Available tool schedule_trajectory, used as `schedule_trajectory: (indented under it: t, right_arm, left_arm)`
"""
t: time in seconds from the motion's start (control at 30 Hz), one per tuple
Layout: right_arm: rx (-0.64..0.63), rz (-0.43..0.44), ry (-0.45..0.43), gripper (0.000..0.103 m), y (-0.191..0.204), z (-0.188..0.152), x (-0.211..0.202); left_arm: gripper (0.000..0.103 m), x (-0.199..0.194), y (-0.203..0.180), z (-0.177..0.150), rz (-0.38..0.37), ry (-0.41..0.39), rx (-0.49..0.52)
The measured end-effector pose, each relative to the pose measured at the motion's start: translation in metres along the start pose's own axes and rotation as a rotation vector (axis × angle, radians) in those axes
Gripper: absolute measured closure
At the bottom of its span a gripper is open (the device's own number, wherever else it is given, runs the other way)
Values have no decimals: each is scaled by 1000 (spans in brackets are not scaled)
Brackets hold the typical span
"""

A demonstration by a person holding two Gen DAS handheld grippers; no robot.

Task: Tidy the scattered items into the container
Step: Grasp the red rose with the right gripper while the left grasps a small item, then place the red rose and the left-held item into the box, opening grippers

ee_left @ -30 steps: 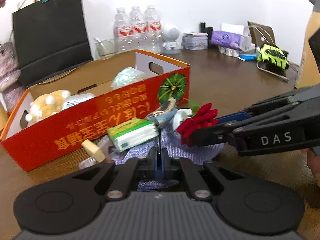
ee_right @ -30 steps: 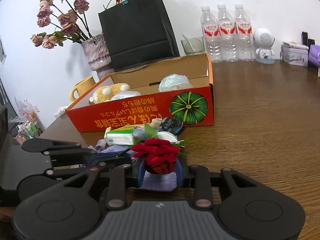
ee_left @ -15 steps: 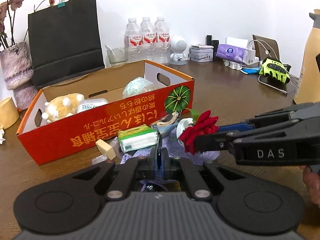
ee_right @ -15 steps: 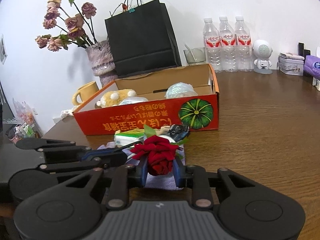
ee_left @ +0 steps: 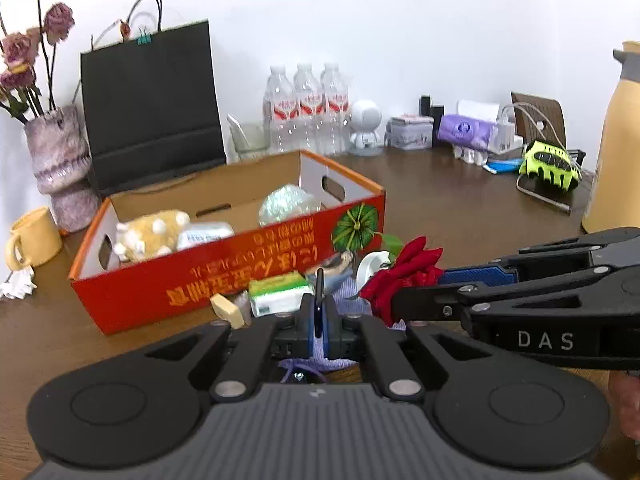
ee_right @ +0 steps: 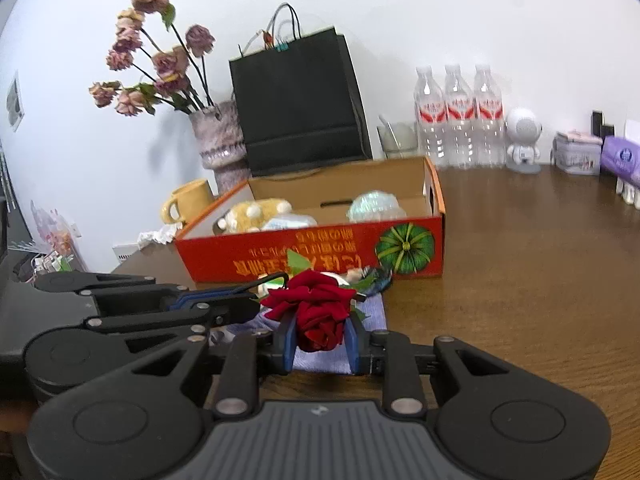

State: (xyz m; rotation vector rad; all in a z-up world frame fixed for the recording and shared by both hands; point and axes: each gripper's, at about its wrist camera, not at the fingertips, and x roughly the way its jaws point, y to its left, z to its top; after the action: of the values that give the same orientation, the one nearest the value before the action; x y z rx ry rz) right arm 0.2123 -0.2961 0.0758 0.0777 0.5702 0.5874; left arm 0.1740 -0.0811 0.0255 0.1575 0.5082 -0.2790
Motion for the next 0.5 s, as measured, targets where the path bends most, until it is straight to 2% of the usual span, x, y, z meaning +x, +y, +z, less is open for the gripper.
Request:
schedule_trajectory:
  t: [0.27, 0.4, 0.5]
  right_arm:
    - [-26, -6, -89, 80, 4, 32, -7]
    - [-27, -29, -131, 80, -2, 64, 12]
    - [-26, -35, -131, 80, -7, 84, 39]
  left_arm:
    - [99, -14, 18, 30, 31, -98, -32]
    - [99, -3, 40, 51, 54, -146, -75]
    - [99, 18, 61, 63, 71, -159, -120]
